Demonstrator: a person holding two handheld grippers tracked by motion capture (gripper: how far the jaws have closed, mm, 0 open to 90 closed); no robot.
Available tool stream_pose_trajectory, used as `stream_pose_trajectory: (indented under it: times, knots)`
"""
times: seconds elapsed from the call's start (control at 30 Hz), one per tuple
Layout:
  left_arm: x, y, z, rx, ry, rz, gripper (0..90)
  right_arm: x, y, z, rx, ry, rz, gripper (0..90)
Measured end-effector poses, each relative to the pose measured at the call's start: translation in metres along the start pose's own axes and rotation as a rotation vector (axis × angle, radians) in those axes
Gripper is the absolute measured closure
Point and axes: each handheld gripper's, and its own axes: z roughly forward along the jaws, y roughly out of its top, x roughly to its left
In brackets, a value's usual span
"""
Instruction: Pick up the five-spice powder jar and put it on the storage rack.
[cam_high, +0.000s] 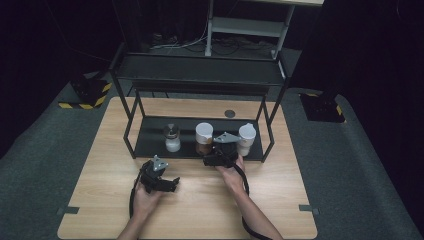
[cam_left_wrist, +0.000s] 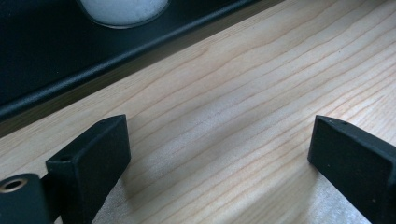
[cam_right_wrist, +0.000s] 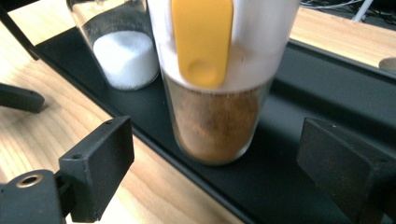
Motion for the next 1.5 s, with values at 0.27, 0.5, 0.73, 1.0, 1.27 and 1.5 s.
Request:
stream_pose_trajectory:
  times: [0.27,0.5,0.73,1.0,1.27,1.5]
  knots:
    - [0.000,0.000,0.000,0.000,0.000,0.000,5.7,0.000,-0.014,-0.010,0.000,-0.004,0.011,10.4]
    - [0.000,0.000,0.000,0.000,0.000,0.000,5.7,-0.003,-0.024,-0.020,0.004,-0.009,0.017,10.5]
    - [0.000,0.000,0.000,0.000,0.000,0.000,5.7,-0.004,-0.036,-0.031,0.004,-0.019,0.025,10.6]
    - [0.000,0.000,0.000,-0.001,0.000,-0.001,5.7,-0.010,-0.048,-0.044,0.008,-0.039,0.036,10.6]
    - [0.000,0.000,0.000,-0.001,0.000,-0.001,5.7,-0.017,-0.058,-0.056,0.011,-0.070,0.047,10.6]
    - [0.000,0.000,0.000,-0.001,0.000,-0.001,5.7,-0.024,-0.069,-0.064,0.027,-0.112,0.073,10.8]
